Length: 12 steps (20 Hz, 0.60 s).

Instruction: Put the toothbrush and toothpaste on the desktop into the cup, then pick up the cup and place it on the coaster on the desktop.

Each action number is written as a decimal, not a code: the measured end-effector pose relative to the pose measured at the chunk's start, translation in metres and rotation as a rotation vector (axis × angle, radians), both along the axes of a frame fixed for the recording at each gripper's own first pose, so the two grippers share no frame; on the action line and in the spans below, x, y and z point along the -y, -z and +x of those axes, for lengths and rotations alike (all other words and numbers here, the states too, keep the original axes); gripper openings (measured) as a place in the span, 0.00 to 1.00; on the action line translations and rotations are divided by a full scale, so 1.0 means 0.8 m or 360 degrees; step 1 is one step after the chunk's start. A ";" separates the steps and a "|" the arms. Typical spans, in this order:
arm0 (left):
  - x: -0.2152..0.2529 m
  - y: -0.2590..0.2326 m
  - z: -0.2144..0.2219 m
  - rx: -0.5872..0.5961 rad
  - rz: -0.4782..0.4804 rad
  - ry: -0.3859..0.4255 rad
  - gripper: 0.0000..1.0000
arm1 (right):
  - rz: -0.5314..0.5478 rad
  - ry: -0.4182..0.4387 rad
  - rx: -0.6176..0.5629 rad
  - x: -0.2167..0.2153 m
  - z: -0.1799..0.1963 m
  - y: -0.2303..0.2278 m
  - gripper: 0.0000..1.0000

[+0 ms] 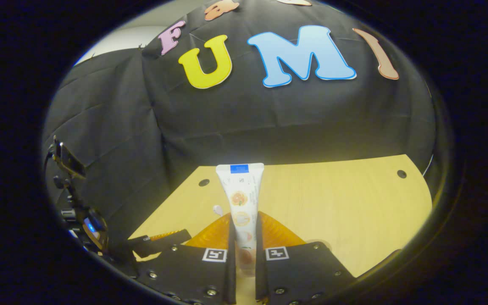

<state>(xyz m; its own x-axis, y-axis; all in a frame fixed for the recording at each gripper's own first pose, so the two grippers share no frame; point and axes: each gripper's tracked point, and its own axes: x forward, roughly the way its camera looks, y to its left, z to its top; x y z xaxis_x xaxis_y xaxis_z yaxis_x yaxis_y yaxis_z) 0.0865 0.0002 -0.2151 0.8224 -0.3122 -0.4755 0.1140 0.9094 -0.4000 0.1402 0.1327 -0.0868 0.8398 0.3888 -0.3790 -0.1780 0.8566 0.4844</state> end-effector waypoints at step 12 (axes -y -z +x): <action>-0.025 0.022 -0.069 -0.0123 0.0040 0.0032 0.96 | -0.0097 -0.0013 0.0086 -0.051 0.055 0.044 0.18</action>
<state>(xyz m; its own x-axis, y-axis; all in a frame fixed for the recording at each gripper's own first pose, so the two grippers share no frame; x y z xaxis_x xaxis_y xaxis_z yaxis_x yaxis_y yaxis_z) 0.0310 0.0199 -0.2330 0.7767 -0.3154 -0.5452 0.1022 0.9172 -0.3851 0.1845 0.1731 -0.1219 0.8567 0.3731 -0.3561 -0.2095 0.8827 0.4207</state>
